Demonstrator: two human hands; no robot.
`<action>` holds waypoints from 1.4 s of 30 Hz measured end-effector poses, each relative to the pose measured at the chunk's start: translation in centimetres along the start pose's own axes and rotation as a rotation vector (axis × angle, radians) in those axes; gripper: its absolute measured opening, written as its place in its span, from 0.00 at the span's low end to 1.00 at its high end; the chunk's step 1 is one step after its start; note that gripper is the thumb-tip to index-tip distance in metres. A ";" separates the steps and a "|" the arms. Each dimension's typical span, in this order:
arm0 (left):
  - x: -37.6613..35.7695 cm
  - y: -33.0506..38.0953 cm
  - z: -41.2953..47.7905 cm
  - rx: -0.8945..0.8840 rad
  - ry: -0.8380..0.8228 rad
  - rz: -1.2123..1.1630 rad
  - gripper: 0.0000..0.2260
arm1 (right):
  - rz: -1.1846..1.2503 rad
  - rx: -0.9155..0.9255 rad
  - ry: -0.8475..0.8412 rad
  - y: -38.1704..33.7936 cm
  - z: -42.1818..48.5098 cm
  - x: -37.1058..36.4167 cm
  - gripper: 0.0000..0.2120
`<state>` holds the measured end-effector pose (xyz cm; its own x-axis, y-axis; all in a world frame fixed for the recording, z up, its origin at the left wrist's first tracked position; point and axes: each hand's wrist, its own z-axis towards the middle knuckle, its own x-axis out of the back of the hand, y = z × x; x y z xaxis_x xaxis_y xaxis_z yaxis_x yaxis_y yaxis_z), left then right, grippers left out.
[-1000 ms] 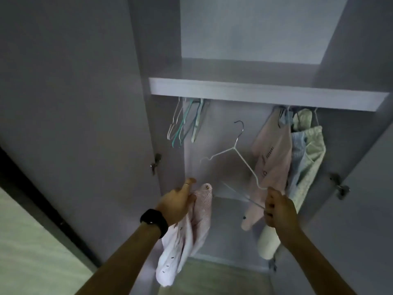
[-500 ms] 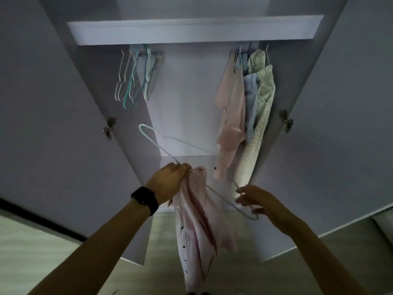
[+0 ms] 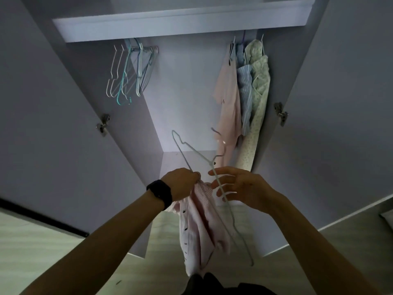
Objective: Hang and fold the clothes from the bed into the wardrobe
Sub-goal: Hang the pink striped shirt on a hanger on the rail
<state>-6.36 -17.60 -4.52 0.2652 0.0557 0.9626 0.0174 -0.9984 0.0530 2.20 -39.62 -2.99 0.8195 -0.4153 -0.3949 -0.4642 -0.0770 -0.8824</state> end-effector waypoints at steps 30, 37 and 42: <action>4.4 -10.1 -6.7 0.465 0.126 0.056 0.19 | -0.663 0.376 0.946 -3.7 6.7 5.4 0.08; 2.9 -13.4 -8.7 0.566 0.359 -0.254 0.13 | -0.626 0.251 1.000 -6.0 7.7 9.2 0.04; 4.8 -12.7 -7.4 0.664 0.680 -0.953 0.05 | -0.665 0.172 1.043 -6.0 8.0 10.4 0.20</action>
<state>-12.50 -4.69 1.37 -0.6363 0.5165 0.5731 0.4373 -0.3704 0.8195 16.22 -36.24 -3.82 0.1846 -0.8675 0.4620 0.0517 -0.4608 -0.8860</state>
